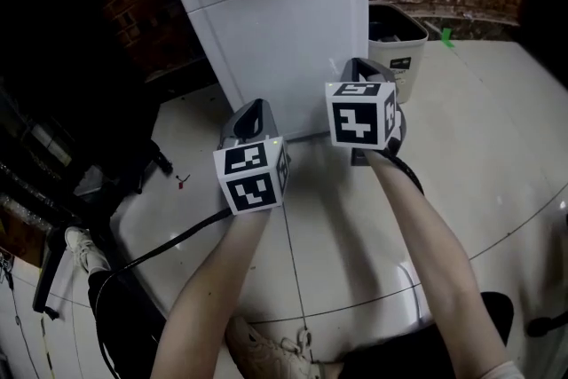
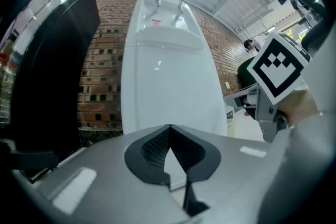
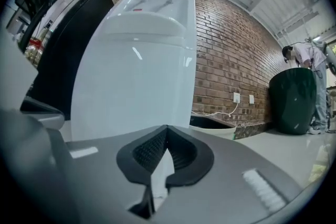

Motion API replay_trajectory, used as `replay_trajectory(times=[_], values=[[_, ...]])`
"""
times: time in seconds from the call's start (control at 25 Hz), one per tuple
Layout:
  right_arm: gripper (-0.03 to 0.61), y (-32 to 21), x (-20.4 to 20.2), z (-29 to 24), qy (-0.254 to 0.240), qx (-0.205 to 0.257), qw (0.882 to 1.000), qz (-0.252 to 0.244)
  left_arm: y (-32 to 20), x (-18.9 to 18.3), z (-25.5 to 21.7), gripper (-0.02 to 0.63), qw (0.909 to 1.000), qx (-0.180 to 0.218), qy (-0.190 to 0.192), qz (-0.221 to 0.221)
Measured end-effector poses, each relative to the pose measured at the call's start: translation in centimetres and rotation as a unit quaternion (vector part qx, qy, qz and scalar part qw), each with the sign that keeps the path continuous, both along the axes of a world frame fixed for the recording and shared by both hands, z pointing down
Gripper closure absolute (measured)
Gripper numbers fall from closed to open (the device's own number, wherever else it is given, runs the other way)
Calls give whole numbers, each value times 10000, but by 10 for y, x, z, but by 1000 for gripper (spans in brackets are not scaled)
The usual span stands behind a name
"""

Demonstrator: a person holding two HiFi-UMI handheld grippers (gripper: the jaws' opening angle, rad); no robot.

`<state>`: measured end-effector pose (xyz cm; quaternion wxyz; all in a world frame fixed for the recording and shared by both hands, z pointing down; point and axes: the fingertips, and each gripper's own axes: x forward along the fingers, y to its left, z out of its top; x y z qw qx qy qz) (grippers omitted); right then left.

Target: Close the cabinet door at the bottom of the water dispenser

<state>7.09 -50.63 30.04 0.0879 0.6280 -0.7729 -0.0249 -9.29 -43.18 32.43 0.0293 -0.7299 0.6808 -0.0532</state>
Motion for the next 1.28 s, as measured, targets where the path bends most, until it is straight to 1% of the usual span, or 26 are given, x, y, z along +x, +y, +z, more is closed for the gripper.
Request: replay_trajectory(times=[0.16, 0.36, 0.4, 0.48, 0.52, 0.6, 0.68, 0.76, 0.8, 0.92, 0.96, 1.04, 1.08, 1.12, 1.2, 1.28], values=[[578, 45, -13, -35, -273, 180, 9993, -199, 37, -5, -44, 597, 9991, 320, 253, -101], [578, 121, -26, -63, -572, 191, 9971, -467, 107, -14, -98, 597, 9956, 658, 626, -240], [578, 137, -29, -68, -612, 217, 9964, -545, 123, -14, -104, 598, 9948, 726, 680, -229], [578, 173, -39, -78, -676, 333, 9942, -771, 157, -16, -110, 598, 9944, 808, 654, -168], [578, 191, -45, -81, -646, 412, 9928, -917, 173, -18, -108, 597, 9946, 820, 615, -146], [578, 220, -57, -86, -437, 594, 9904, -1167, 201, -25, -99, 598, 9946, 817, 618, -165], [578, 237, -65, -92, -292, 779, 9886, -1253, 220, -32, -87, 598, 9938, 797, 738, -234], [578, 247, -69, -96, -324, 885, 9879, -1231, 228, -38, -77, 598, 9931, 750, 855, -291], [578, 251, -72, -94, -365, 890, 9878, -1221, 230, -39, -71, 598, 9932, 748, 842, -305], [578, 261, -87, -76, -353, 810, 9876, -1297, 238, -39, -45, 598, 9954, 725, 572, -264], [578, 263, -92, -69, -322, 790, 9874, -1335, 238, -39, -36, 598, 9956, 669, 611, -250], [578, 262, -97, -59, -303, 742, 9873, -1370, 232, -36, -31, 598, 9930, 588, 1006, -199], [578, 262, -98, -55, -307, 694, 9877, -1366, 230, -34, -33, 598, 9915, 589, 1146, -156], [578, 262, -98, -49, -302, 630, 9882, -1362, 229, -31, -36, 598, 9914, 599, 1160, -128], [578, 266, -103, -40, -256, 514, 9885, -1402, 233, -31, -37, 598, 9926, 598, 1047, -155], [578, 269, -106, -37, -210, 474, 9882, -1442, 238, -35, -34, 598, 9920, 562, 1102, -244]])
